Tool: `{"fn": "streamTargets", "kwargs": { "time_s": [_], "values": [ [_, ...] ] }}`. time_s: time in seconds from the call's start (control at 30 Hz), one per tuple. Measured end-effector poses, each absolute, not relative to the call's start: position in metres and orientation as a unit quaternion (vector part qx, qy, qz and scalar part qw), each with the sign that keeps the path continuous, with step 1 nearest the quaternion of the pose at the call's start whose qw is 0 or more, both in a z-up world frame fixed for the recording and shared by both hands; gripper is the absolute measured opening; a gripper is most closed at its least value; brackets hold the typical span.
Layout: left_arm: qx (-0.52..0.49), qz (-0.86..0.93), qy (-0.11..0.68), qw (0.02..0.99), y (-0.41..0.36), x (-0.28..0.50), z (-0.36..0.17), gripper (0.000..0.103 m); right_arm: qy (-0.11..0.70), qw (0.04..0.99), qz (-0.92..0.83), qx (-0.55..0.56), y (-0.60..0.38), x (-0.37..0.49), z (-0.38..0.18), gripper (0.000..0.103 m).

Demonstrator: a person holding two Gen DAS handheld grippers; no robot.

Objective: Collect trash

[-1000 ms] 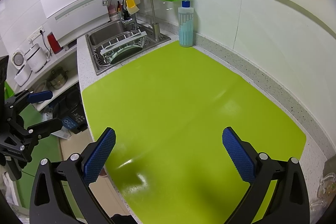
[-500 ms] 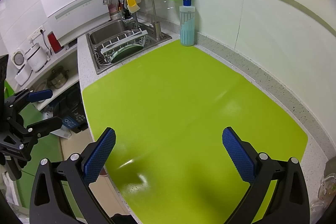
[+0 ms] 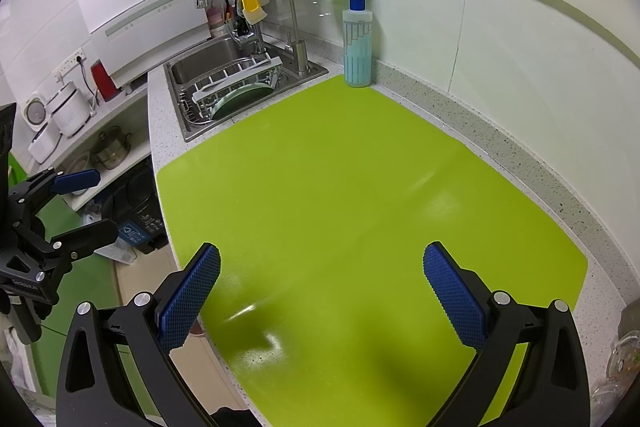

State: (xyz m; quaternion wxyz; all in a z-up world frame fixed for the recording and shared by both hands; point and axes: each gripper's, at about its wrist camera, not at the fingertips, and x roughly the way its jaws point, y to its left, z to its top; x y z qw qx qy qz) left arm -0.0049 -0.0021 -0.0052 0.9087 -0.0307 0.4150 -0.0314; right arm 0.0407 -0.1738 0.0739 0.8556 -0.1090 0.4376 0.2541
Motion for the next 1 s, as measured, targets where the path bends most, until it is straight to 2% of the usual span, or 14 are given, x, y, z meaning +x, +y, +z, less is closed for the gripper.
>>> {"fn": "streamTargets", "kwargs": {
  "time_s": [1.0],
  "values": [
    [-0.034,-0.025,0.419,0.907,-0.0024,0.0005,-0.006,0.1,0.438,0.855,0.255,-0.108,-0.1713,0.0369,0.0735,0.097]
  ]
}}
